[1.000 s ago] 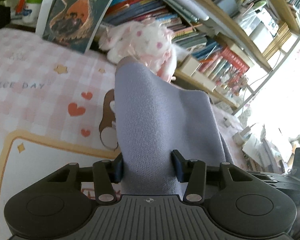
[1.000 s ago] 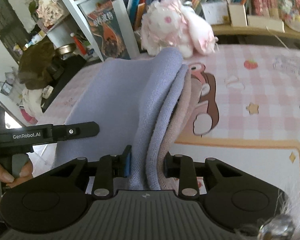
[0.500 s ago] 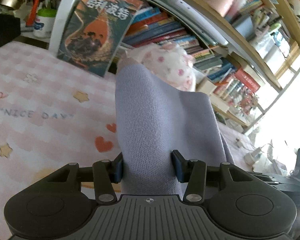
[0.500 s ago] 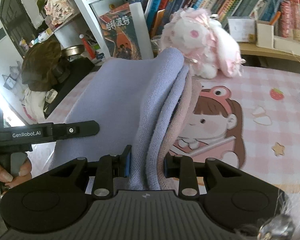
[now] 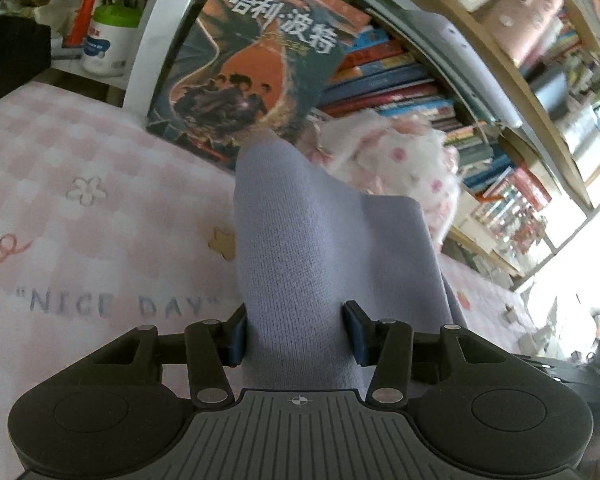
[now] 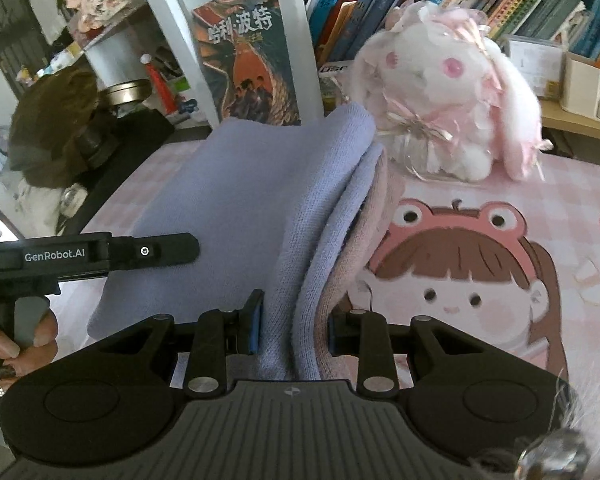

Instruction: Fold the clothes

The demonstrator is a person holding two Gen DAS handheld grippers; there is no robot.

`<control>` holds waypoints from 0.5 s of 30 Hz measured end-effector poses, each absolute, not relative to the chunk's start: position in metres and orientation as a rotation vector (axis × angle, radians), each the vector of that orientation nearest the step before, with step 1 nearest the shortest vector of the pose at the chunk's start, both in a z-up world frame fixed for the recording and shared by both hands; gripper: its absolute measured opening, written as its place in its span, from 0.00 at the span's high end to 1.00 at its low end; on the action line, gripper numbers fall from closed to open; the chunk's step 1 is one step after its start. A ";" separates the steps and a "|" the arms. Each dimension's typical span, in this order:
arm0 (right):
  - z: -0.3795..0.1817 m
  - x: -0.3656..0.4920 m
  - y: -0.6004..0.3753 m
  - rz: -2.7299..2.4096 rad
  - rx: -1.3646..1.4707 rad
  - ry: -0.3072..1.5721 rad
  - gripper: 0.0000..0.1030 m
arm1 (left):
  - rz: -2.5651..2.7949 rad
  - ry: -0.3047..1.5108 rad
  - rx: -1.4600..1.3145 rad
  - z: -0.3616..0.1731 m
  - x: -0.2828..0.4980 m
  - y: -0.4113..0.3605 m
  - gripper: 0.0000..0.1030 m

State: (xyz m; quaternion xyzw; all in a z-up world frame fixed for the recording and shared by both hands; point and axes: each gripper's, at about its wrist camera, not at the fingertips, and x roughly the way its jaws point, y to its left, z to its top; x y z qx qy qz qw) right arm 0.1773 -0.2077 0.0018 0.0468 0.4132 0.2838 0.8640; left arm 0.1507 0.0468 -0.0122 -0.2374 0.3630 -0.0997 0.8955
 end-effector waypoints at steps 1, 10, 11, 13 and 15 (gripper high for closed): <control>0.001 0.183 -0.204 0.588 0.097 0.865 0.74 | -0.209 0.751 -0.491 -0.014 0.157 0.050 0.55; -0.020 0.227 -0.185 0.558 0.133 0.853 0.73 | -0.210 0.775 -0.475 -0.032 0.201 0.066 0.54; -0.025 0.230 -0.185 0.553 0.154 0.865 0.72 | -0.207 0.791 -0.473 -0.035 0.204 0.067 0.53; -0.035 0.235 -0.188 0.530 0.208 0.893 0.67 | -0.205 0.801 -0.481 -0.041 0.207 0.070 0.50; -0.042 0.236 -0.195 0.511 0.270 0.904 0.61 | -0.198 0.801 -0.491 -0.045 0.207 0.073 0.47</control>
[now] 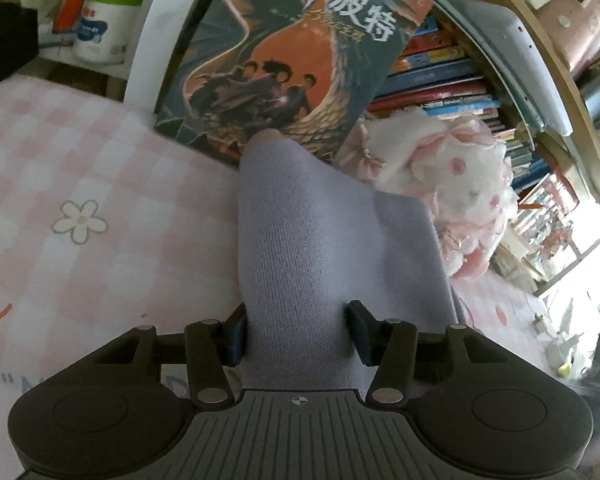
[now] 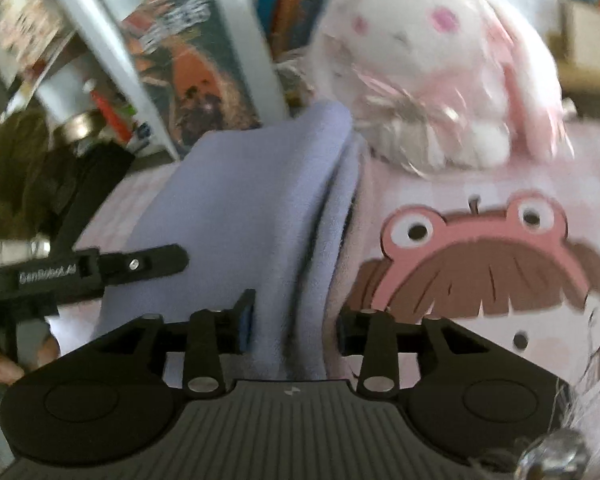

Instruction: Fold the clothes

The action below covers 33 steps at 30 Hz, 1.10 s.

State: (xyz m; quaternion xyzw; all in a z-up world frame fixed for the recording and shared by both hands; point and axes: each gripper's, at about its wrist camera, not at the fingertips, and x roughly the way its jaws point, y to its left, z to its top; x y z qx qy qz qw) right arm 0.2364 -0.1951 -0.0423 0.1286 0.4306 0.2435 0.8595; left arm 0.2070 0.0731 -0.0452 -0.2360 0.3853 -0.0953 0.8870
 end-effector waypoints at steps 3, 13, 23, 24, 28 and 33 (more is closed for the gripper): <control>-0.049 0.238 -0.203 0.487 0.336 0.920 0.44 | -0.182 0.793 -0.483 -0.046 0.205 0.075 0.42; -0.029 0.216 -0.223 0.421 0.354 0.892 0.29 | -0.117 0.712 -0.314 -0.025 0.165 0.068 0.39; -0.009 0.165 -0.217 0.376 0.146 0.773 0.23 | -0.054 0.686 -0.147 -0.013 0.117 0.042 0.26; -0.009 0.161 -0.215 0.375 0.130 0.771 0.23 | -0.052 0.688 -0.140 -0.013 0.114 0.040 0.26; -0.010 0.143 -0.207 0.368 0.066 0.764 0.21 | -0.051 0.690 -0.111 -0.012 0.098 0.034 0.24; -0.012 0.121 -0.203 0.350 0.021 0.749 0.14 | -0.030 0.680 -0.080 -0.011 0.083 0.028 0.15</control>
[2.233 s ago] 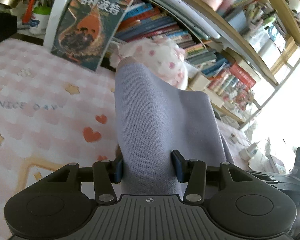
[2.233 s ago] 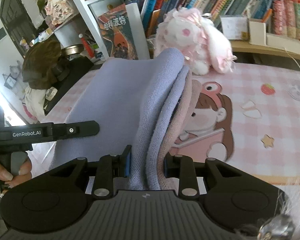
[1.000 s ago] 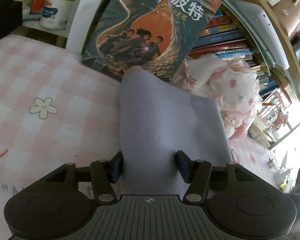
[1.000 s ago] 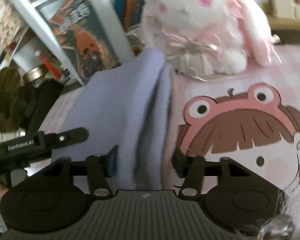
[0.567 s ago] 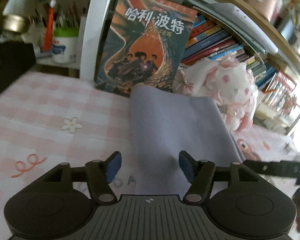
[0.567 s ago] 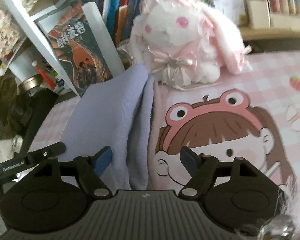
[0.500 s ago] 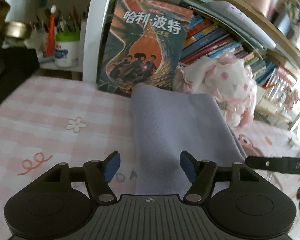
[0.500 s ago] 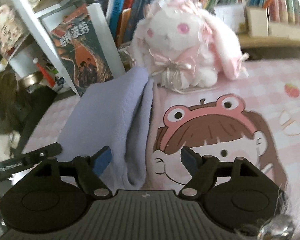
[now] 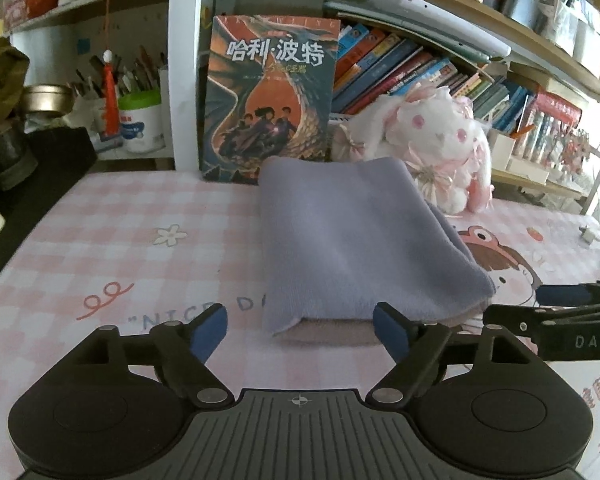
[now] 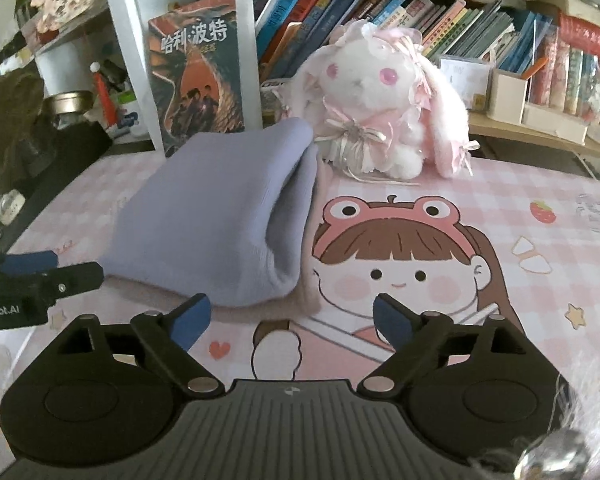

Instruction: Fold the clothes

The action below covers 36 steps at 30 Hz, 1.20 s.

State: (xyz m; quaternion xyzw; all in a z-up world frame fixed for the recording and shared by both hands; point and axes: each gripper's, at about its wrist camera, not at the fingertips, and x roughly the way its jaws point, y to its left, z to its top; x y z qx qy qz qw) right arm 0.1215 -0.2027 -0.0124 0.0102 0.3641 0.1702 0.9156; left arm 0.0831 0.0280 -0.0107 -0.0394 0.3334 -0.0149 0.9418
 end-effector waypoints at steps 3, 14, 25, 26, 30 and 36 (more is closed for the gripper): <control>-0.015 0.112 -0.204 0.332 0.015 0.754 0.08 | -0.009 0.694 -0.086 -0.013 0.080 0.027 0.14; -0.021 0.095 -0.207 0.280 -0.008 0.766 0.02 | -0.003 0.695 -0.067 -0.015 0.069 0.019 0.09; -0.021 0.094 -0.206 0.278 -0.021 0.766 0.02 | 0.000 0.709 -0.061 -0.016 0.069 0.018 0.08; -0.022 0.093 -0.206 0.278 -0.023 0.768 0.02 | -0.001 0.711 -0.060 -0.016 0.069 0.017 0.08; -0.022 0.093 -0.207 0.276 -0.027 0.771 0.02 | -0.001 0.716 -0.060 -0.018 0.071 0.017 0.08; -0.023 0.094 -0.207 0.275 -0.030 0.774 0.02 | 0.003 0.721 -0.066 -0.019 0.072 0.018 0.08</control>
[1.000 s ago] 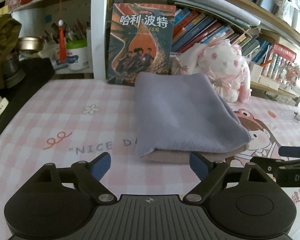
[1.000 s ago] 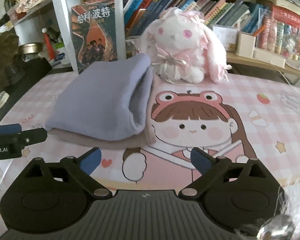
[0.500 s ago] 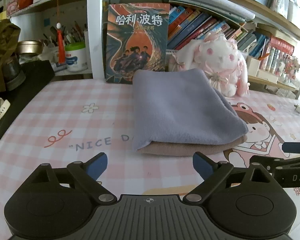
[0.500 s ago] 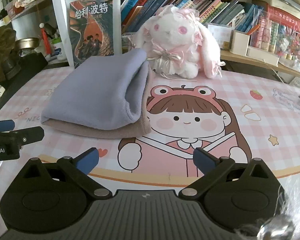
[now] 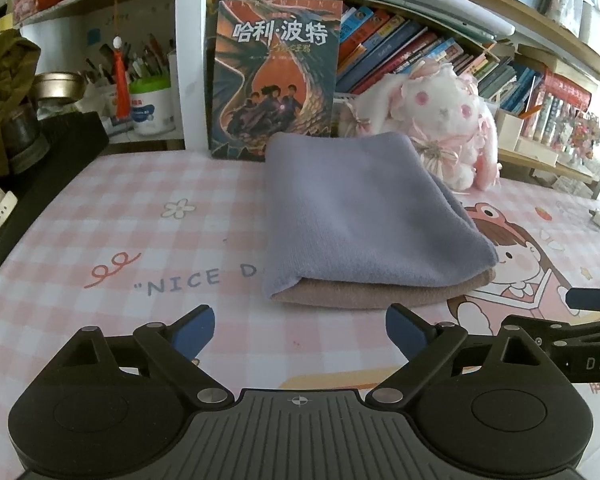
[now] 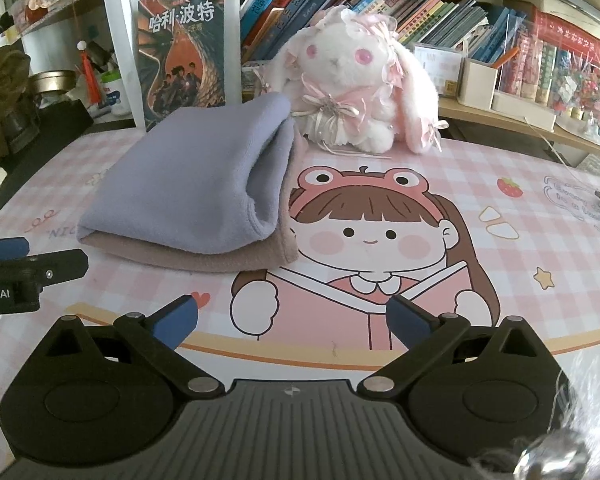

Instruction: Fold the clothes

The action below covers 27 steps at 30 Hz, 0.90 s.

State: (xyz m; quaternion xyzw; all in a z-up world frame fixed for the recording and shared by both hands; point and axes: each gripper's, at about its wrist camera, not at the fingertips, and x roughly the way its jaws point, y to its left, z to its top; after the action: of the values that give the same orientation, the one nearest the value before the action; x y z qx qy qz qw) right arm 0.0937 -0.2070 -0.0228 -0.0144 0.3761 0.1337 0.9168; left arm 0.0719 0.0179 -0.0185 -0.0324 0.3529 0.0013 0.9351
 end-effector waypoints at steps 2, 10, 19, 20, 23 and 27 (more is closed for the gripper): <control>-0.023 0.094 -0.207 0.275 -0.029 0.776 0.02 | 0.004 0.722 -0.065 -0.019 0.072 0.018 0.08; -0.024 0.095 -0.208 0.275 -0.032 0.779 0.02 | 0.000 0.723 -0.061 -0.019 0.072 0.017 0.08; -0.024 0.095 -0.208 0.275 -0.028 0.783 0.02 | -0.005 0.726 -0.057 -0.019 0.072 0.016 0.08; -0.024 0.095 -0.208 0.275 -0.029 0.783 0.02 | -0.004 0.725 -0.056 -0.019 0.072 0.016 0.08; -0.024 0.094 -0.208 0.275 -0.028 0.783 0.02 | -0.002 0.725 -0.055 -0.018 0.072 0.015 0.08; -0.023 0.094 -0.208 0.276 -0.032 0.784 0.02 | 0.000 0.730 -0.062 -0.019 0.072 0.016 0.08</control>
State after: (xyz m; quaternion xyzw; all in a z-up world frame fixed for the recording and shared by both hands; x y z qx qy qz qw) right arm 0.0936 -0.2083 -0.0233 -0.0155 0.3810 0.1339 0.9147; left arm 0.0724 0.0160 -0.0190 -0.0305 0.3569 0.0001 0.9336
